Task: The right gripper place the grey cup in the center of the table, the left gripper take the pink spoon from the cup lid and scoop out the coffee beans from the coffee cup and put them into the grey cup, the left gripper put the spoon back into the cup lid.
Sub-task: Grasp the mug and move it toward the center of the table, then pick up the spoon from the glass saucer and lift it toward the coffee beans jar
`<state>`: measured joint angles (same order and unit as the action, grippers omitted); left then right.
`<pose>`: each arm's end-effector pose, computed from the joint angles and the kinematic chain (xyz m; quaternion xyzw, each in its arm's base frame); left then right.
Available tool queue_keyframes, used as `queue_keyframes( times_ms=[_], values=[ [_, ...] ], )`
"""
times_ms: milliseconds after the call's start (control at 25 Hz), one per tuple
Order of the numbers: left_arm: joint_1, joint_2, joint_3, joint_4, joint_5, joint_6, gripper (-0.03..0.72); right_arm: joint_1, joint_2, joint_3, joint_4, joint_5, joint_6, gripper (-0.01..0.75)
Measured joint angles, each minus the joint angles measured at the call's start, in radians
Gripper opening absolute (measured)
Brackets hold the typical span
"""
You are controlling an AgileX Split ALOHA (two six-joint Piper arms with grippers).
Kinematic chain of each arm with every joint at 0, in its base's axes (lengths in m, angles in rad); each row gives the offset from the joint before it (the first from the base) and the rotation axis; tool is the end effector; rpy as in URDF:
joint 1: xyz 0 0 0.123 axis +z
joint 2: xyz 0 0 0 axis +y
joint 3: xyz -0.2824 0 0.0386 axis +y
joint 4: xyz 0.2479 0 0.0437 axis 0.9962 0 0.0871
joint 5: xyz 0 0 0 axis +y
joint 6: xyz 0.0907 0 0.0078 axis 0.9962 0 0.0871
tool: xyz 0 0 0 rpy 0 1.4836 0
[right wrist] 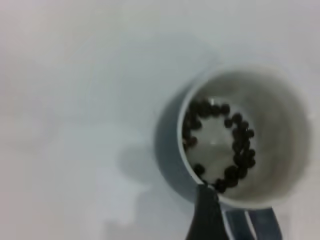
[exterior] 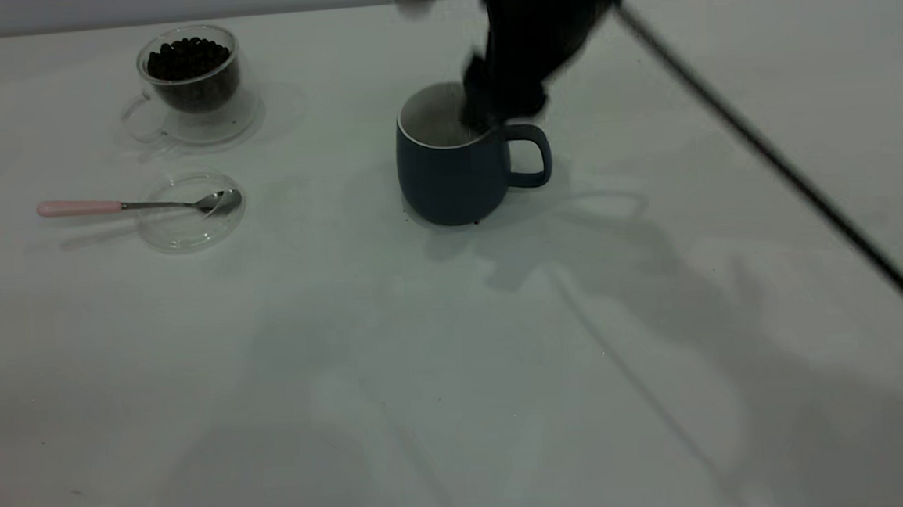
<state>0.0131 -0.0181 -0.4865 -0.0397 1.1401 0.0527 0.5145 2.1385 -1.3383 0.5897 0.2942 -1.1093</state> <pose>-0.0095 -0.0034 0.2671 0.0189 0.8718 -0.0037 0.4896 0.3757 0.2293 0.1193 -0.4992 0.8093 0.0734 0.3008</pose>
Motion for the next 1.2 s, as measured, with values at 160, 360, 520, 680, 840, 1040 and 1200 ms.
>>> queue_keyframes(
  times_ms=[160, 360, 520, 680, 840, 1040, 1200],
  values=[
    [0.000, 0.000, 0.000, 0.000, 0.000, 0.000, 0.505, -0.047, -0.180, 0.000, -0.051, 0.271, 0.176, 0.595],
    [0.000, 0.000, 0.000, 0.000, 0.000, 0.002, 0.505, -0.080, -0.398, 0.000, -0.218, 0.612, 0.468, 0.594],
    [0.000, 0.000, 0.000, 0.000, 0.000, 0.002, 0.505, -0.080, -0.538, 0.000, -0.394, 0.847, 0.746, 0.594],
    [0.000, 0.000, 0.000, 0.000, 0.000, 0.002, 0.505, -0.081, -0.660, 0.027, -0.500, 0.922, 0.900, 0.591],
    [0.000, 0.000, 0.000, 0.000, 0.000, 0.002, 0.505, -0.081, -0.807, 0.109, -0.511, 0.928, 0.920, 0.592],
    [0.000, 0.000, 0.000, 0.000, 0.000, 0.002, 0.505, -0.081, -1.009, 0.288, -0.515, 0.935, 0.965, 0.591],
    [0.000, 0.000, 0.000, 0.000, 0.000, 0.002, 0.505, -0.081, -1.186, 0.455, -0.531, 0.939, 1.028, 0.591]
  ],
)
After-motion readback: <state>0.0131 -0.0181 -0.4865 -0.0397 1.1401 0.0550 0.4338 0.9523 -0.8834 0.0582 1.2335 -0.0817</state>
